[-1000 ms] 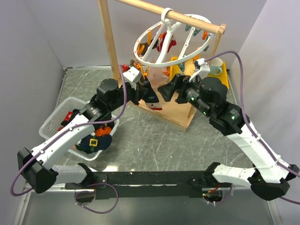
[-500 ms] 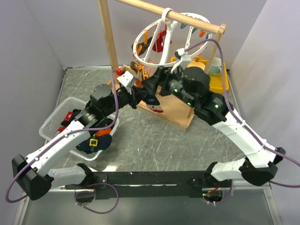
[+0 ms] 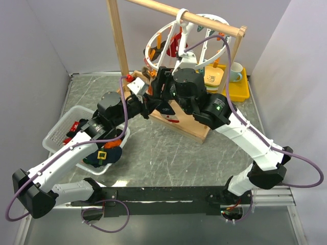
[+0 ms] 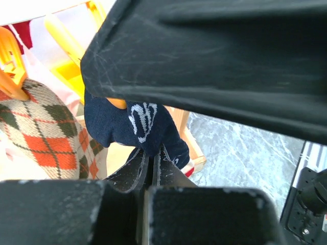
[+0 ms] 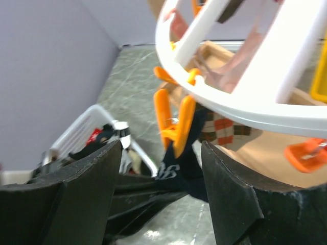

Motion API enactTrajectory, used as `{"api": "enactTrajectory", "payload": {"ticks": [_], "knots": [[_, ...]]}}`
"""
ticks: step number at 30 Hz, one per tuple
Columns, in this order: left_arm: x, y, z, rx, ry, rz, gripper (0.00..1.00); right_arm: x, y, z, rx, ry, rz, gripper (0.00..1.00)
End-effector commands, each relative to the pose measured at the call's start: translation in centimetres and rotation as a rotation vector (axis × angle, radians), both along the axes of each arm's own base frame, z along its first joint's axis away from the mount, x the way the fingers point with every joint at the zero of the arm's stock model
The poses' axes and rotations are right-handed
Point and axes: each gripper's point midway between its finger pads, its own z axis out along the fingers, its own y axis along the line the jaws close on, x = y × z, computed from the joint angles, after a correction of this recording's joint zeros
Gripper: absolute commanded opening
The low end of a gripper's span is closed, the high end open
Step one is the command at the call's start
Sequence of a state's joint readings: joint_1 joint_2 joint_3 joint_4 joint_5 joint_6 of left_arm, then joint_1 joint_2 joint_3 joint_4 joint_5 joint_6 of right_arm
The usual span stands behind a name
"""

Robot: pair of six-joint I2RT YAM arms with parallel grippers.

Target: Remove the socks clipped to the hanger

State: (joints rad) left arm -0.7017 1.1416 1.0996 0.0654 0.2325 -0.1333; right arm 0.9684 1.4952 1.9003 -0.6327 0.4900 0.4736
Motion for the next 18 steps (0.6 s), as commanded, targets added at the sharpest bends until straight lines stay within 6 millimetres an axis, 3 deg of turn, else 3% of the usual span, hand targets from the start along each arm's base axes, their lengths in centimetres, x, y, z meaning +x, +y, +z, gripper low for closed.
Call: {"api": "enactTrajectory", "payload": {"ticks": [1, 14, 17, 18], "knots": [[-1.1, -0.8, 1.7, -0.053, -0.023, -0.064, 0.01, 0.8, -1.5, 1.7, -0.005, -0.045, -0.120, 0.70], [-1.6, -1.6, 1.3, -0.053, -0.004, -0.117, 0.01, 2.6, -0.1, 1.2, -0.052, -0.053, -0.162, 0.61], [-1.6, -1.5, 1.4, -0.054, -0.008, -0.118, 0.01, 2.7, -0.1, 1.5, -0.047, -0.071, -0.160, 0.52], [-1.7, -1.5, 1.4, -0.053, -0.009, -0.121, 0.01, 2.7, -0.1, 1.5, -0.052, -0.075, -0.158, 0.43]]}}
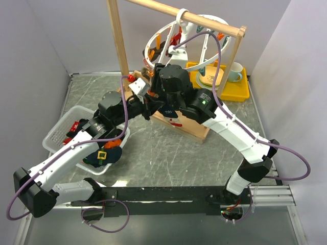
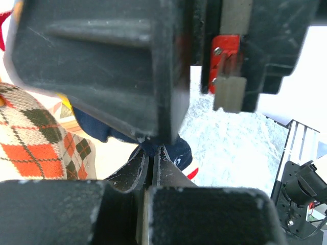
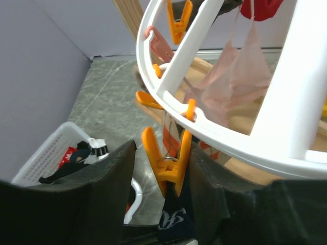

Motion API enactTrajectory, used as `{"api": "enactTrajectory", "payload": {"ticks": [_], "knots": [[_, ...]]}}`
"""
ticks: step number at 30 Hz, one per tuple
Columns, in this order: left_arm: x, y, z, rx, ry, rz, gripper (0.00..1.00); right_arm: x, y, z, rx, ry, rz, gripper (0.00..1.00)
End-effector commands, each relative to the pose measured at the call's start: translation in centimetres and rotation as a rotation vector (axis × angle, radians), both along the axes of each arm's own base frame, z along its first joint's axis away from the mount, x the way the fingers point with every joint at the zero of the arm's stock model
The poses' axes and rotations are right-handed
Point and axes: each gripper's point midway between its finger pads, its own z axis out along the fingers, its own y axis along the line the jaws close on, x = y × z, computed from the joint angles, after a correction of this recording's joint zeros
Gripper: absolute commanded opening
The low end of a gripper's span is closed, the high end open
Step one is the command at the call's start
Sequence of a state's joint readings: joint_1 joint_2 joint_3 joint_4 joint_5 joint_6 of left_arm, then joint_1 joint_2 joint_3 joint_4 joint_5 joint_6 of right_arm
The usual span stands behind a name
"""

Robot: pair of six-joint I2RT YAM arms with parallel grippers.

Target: Remove the socks clipped to the hanger

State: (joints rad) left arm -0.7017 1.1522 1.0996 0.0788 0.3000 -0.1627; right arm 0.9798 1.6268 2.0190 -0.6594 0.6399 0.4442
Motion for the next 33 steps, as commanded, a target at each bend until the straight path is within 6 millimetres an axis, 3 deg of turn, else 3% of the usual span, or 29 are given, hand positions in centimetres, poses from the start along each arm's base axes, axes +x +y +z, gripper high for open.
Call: {"api": "enactTrajectory", "payload": {"ticks": [1, 4, 11, 14, 16, 18, 20, 22, 31, 33], "knots": [[-0.8, -0.6, 1.4, -0.036, -0.031, -0.054, 0.01, -0.1, -0.8, 2.2, 0.024, -0.058, -0.029, 0.38], [-1.0, -0.8, 1.4, -0.033, -0.030, -0.069, 0.01, 0.0, -0.9, 2.3, 0.016, -0.062, -0.033, 0.28], [-2.6, -1.6, 0.2, -0.006, 0.016, -0.160, 0.01, -0.5, -1.5, 2.2, 0.023, -0.066, -0.019, 0.27], [-3.4, -1.1, -1.2, 0.015, 0.086, -0.146, 0.01, -0.9, -2.1, 1.7, 0.012, -0.063, -0.020, 0.27], [-3.0, -0.1, -3.2, 0.058, 0.161, -0.071, 0.01, -1.2, -2.9, 1.3, 0.011, -0.056, -0.027, 0.29], [-1.9, 1.7, -3.6, 0.078, 0.183, 0.054, 0.01, -1.4, -3.4, 1.1, 0.015, -0.057, -0.030, 0.30], [-1.4, 3.8, -5.3, 0.150, 0.231, 0.163, 0.01, -1.8, -4.3, 0.9, 0.021, -0.062, -0.037, 0.32], [-0.3, 6.3, -6.2, 0.219, 0.261, 0.313, 0.01, -2.2, -5.2, 0.7, 0.019, -0.064, -0.044, 0.40], [1.3, 13.6, -6.4, 0.332, 0.294, 0.694, 0.01, -2.8, -9.2, 1.1, 0.029, -0.072, -0.085, 0.65], [1.6, 16.6, -6.4, 0.337, 0.290, 0.840, 0.01, -3.1, -10.0, 1.3, 0.036, -0.075, -0.085, 0.72]]}}
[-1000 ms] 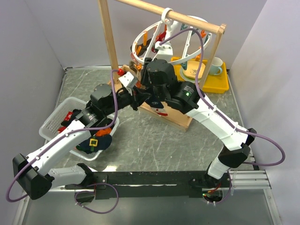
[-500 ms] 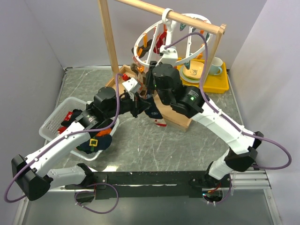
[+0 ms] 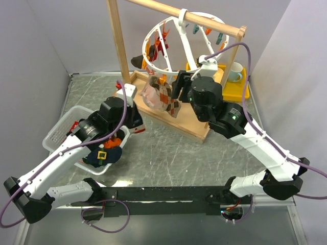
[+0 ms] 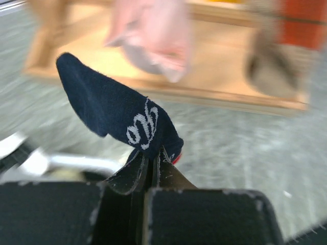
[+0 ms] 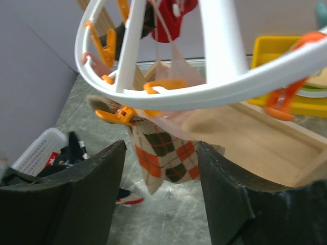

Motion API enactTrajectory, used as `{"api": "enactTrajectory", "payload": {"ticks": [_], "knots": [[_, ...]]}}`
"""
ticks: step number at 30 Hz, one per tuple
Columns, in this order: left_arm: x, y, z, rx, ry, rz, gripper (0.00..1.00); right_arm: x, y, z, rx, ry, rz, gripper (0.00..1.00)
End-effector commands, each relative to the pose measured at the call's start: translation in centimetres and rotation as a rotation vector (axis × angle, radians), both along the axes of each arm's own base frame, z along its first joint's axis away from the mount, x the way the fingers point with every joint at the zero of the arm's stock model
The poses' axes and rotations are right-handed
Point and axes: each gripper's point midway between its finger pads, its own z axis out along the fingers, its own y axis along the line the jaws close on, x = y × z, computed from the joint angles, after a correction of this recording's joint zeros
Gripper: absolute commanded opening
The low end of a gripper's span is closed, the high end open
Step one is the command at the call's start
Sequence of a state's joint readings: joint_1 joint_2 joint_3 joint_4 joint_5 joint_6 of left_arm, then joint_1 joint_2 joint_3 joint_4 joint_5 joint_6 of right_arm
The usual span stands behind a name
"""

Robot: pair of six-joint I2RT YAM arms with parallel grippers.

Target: Remove the socks clipped to the hanger

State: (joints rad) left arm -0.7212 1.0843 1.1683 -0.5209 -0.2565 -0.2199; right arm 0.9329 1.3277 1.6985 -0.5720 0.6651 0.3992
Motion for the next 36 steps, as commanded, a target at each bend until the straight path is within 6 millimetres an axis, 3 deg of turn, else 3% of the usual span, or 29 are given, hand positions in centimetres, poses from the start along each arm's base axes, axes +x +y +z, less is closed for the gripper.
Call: {"api": "enactTrajectory", "payload": {"ticks": [1, 6, 10, 11, 14, 15, 16, 17, 19, 20, 22, 26, 29, 34, 36], "knots": [[0.6, 7.3, 1.6, 0.070, -0.061, 0.340, 0.01, -0.5, -2.6, 0.8, 0.025, -0.013, -0.021, 0.74], [0.5, 15.1, 2.0, 0.110, -0.093, 0.625, 0.01, -0.8, -4.1, 0.9, 0.046, -0.018, -0.015, 0.79], [-0.6, 20.2, 2.0, 0.232, -0.154, 0.831, 0.01, -1.1, -4.6, 0.2, 0.044, -0.008, 0.003, 0.79], [-0.9, 21.1, 0.8, 0.295, -0.146, 0.861, 0.01, -1.2, -4.6, 0.0, 0.045, -0.003, 0.010, 0.79], [-1.3, 22.2, 0.1, 0.320, -0.165, 0.921, 0.03, -1.5, -4.8, -0.3, 0.049, 0.001, 0.023, 0.79], [-1.2, 22.2, 0.0, 0.307, -0.161, 0.925, 0.14, -1.8, -4.8, -0.4, 0.053, -0.001, 0.038, 0.79], [-1.0, 21.6, -0.3, 0.285, -0.145, 0.892, 0.35, -1.9, -4.8, -0.4, 0.054, -0.002, 0.045, 0.79], [-0.7, 21.0, -0.2, 0.265, -0.127, 0.862, 0.78, -2.1, -4.8, -0.4, 0.060, -0.004, 0.049, 0.79], [-0.3, 19.9, 0.2, 0.221, -0.109, 0.817, 0.93, -2.5, -4.9, -0.4, 0.070, -0.007, 0.067, 0.80], [0.3, 18.4, 1.0, 0.165, -0.102, 0.748, 0.98, -2.7, -4.9, -0.5, 0.067, -0.008, 0.072, 0.81], [0.7, 16.7, 2.0, 0.100, -0.105, 0.665, 0.98, -3.0, -5.1, -0.5, 0.075, -0.014, 0.082, 0.81], [0.7, 10.9, 5.4, -0.095, -0.155, 0.349, 0.97, -3.6, -5.2, -0.6, 0.088, -0.023, 0.109, 0.83], [0.5, 9.0, 7.6, -0.184, -0.198, 0.257, 0.97, -4.2, -5.4, -0.7, 0.093, -0.037, 0.128, 0.84], [0.0, 5.4, 9.1, -0.281, -0.210, 0.072, 0.99, -5.1, -6.4, -0.9, 0.064, -0.077, 0.145, 0.88], [-0.1, 4.0, 8.5, -0.316, -0.196, 0.013, 0.99, -5.4, -6.5, -1.3, 0.048, -0.082, 0.162, 0.92]]}}
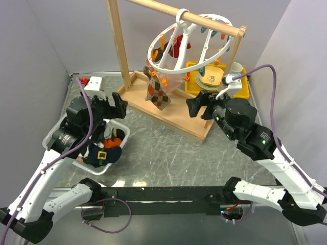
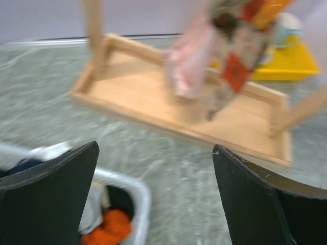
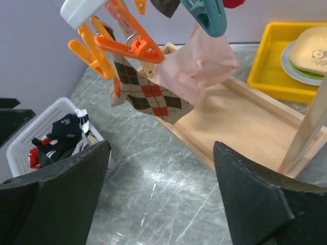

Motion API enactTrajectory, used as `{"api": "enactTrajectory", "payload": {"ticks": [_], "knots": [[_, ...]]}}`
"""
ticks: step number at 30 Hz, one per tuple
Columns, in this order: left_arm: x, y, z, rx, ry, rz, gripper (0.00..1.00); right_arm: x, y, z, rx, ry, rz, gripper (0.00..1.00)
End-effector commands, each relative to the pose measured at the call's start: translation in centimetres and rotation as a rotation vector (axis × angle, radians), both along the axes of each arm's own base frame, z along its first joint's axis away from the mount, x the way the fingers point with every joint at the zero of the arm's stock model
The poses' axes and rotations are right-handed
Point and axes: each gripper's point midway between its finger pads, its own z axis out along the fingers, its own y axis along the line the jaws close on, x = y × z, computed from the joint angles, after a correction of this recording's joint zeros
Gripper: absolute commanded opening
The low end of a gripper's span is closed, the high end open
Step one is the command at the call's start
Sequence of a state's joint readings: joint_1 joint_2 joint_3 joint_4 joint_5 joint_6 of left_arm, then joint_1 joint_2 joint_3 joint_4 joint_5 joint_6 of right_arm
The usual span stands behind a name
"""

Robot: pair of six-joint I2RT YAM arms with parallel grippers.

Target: Remove the socks clipped to the hanger

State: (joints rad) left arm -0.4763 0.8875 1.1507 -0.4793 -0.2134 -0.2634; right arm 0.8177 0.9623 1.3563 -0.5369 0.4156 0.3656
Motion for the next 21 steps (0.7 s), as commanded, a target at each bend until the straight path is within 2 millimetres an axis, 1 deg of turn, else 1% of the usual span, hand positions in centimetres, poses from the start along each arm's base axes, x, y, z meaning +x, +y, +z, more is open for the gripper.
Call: {"api": "enactTrajectory", "payload": {"ticks": [1, 2, 3, 4, 6, 7, 9, 10, 11, 12, 14, 15, 16, 17, 18, 21], "knots": [[-0.7, -5.1, 2.2, -0.136, -0.064, -0.258, 0.99, -0.8, -0.5, 1.2, 0.005, -0.073, 0.039, 0.92], [-0.7, -5.9, 2.0, -0.160, -0.064, -0.289, 0.99, -0.9, -0.4, 1.0, -0.004, -0.078, 0.051, 0.95], [-0.7, -6.5, 2.0, -0.173, -0.065, -0.316, 0.98, -1.2, 0.1, 0.6, -0.010, -0.077, 0.088, 0.95], [-0.8, -7.5, 1.6, -0.194, -0.042, -0.363, 0.94, -1.3, 0.2, 0.3, -0.015, -0.074, 0.099, 0.96], [-0.8, -8.5, 2.3, -0.224, -0.066, -0.405, 0.91, -1.6, 0.3, -0.2, -0.013, -0.065, 0.113, 0.96], [-0.7, -9.2, 1.9, -0.238, -0.051, -0.433, 0.87, -1.7, 0.3, -0.3, -0.010, -0.064, 0.115, 0.96], [-0.7, -10.0, 2.6, -0.254, -0.070, -0.459, 0.81, -1.8, 0.4, -0.5, -0.008, -0.064, 0.123, 0.96], [-0.3, -10.5, 2.5, -0.255, -0.066, -0.466, 0.78, -1.9, 0.5, -0.6, -0.005, -0.061, 0.133, 1.00], [-0.3, -10.9, 2.6, -0.258, -0.065, -0.475, 0.76, -2.0, 0.7, -0.7, -0.002, -0.057, 0.139, 1.00], [-0.1, -11.2, 2.8, -0.257, -0.072, -0.480, 0.75, -1.9, 0.8, -0.7, -0.002, -0.050, 0.140, 1.00], [0.3, -12.1, 2.7, -0.249, -0.073, -0.485, 0.77, -1.5, 1.2, -1.9, -0.006, 0.013, 0.125, 1.00], [0.5, -12.4, 3.1, -0.251, -0.090, -0.487, 0.77, -1.5, 1.2, -1.6, 0.001, 0.028, 0.116, 1.00], [0.7, -12.9, 3.1, -0.247, -0.094, -0.494, 0.79, -1.6, 1.1, -2.5, 0.007, 0.082, 0.095, 1.00], [0.7, -13.4, 3.1, -0.245, -0.100, -0.504, 0.79, -1.1, 0.8, -2.7, 0.012, 0.102, 0.053, 1.00], [1.0, -13.6, 3.2, -0.243, -0.107, -0.497, 0.78, -1.1, 0.9, -3.0, 0.022, 0.121, 0.045, 1.00], [1.9, -14.5, 3.0, -0.238, -0.112, -0.496, 0.78, -1.4, 1.2, -3.2, 0.084, 0.136, 0.052, 1.00]]}}
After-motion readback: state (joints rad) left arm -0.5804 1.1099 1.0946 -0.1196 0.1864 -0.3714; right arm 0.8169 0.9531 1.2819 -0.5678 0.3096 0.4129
